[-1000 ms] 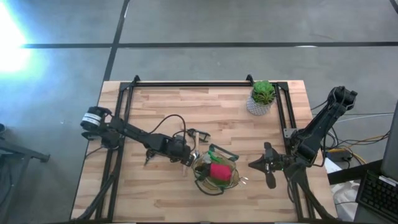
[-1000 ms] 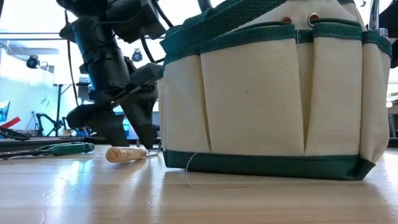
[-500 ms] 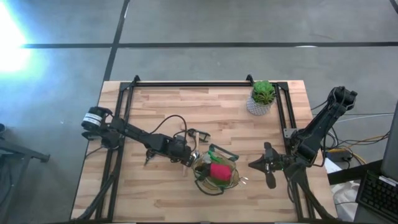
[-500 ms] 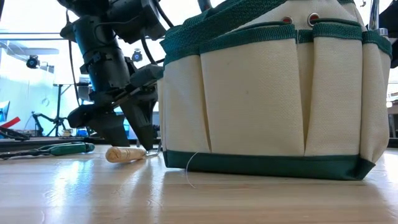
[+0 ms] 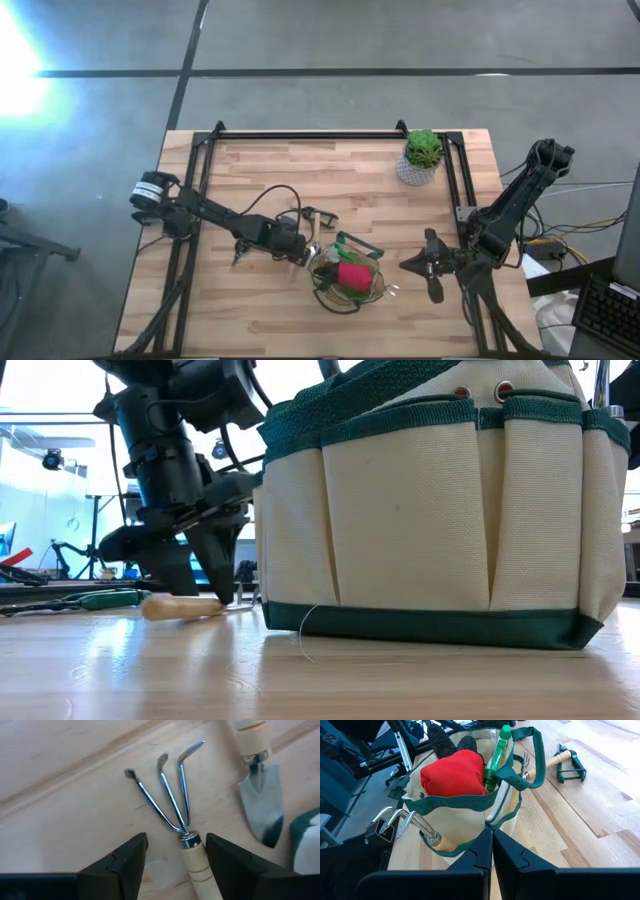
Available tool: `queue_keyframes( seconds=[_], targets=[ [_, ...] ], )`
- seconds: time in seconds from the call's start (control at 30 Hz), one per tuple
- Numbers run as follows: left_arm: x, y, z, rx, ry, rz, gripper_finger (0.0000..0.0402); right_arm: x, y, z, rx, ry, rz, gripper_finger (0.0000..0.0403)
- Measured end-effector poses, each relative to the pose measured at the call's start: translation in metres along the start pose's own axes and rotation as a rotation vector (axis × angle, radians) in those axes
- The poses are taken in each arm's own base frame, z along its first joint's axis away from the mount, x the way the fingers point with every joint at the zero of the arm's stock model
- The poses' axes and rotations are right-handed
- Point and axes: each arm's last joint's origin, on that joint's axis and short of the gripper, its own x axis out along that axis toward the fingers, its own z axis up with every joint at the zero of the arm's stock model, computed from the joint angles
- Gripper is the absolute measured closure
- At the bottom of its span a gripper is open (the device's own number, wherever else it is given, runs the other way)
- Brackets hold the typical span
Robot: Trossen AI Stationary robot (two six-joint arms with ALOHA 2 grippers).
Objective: Pick & Place Garden tools in Gardening bag
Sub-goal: Put the brown hand rake into the white gardening bag
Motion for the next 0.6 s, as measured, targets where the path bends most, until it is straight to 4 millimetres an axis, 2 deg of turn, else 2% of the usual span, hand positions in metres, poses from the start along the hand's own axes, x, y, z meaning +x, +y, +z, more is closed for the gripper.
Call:
queue_keyframes(
  seconds=[0.27,0.43,0.6],
  targets=[
    [-0.001,0.010,-0.002,0.017,0.028,0.097,0.0222,0.000,0.000,0.000,0.000,0.001,0.001,0.0394],
    [0.000,0.011,-0.003,0.075,0.052,0.099,0.0232,0.000,0.000,0.000,0.000,0.001,0.001,0.0394],
    [0.000,0.011,-0.003,0.260,0.074,0.090,0.0232,0.000,0.000,0.000,0.000,0.002,0.001,0.0394]
  ],
)
